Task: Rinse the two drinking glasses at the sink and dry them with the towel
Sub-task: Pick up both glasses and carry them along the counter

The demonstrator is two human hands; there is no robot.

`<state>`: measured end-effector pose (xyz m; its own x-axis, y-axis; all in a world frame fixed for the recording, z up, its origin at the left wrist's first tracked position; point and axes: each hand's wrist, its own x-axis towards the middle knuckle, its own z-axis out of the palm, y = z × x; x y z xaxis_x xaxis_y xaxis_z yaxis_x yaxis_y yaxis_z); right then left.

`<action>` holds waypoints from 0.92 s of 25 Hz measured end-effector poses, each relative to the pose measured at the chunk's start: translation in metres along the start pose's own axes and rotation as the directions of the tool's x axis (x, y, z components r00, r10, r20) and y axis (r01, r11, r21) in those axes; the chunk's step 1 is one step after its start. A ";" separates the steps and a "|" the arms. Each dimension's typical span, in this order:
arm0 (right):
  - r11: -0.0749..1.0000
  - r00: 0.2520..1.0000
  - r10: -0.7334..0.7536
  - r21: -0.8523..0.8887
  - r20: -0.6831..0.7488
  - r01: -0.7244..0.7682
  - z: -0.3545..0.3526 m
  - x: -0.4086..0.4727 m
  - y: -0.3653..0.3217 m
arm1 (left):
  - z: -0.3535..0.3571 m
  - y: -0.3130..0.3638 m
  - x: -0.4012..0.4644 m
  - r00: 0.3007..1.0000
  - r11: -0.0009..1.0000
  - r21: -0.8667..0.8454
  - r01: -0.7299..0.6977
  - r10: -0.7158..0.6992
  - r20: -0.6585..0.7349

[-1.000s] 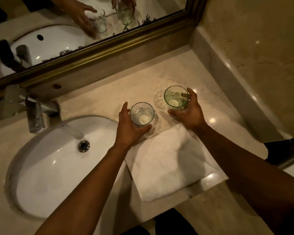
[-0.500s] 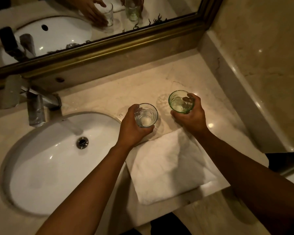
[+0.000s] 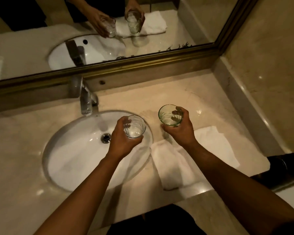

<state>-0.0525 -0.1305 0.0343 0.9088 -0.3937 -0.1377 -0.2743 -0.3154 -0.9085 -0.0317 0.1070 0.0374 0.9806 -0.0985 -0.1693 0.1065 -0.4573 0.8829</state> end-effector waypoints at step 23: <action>0.966 0.736 -0.220 0.040 0.641 0.255 0.256 -0.122 -0.129 | -0.271 -0.099 -0.135 0.807 0.966 -0.074 0.246 -0.246 -0.536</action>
<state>-0.0470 0.1795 0.0674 0.9303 0.3330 -0.1539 -0.0210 -0.3703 -0.9287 -0.1297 0.4055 0.0912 0.8537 0.5069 -0.1194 0.3561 -0.4010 0.8440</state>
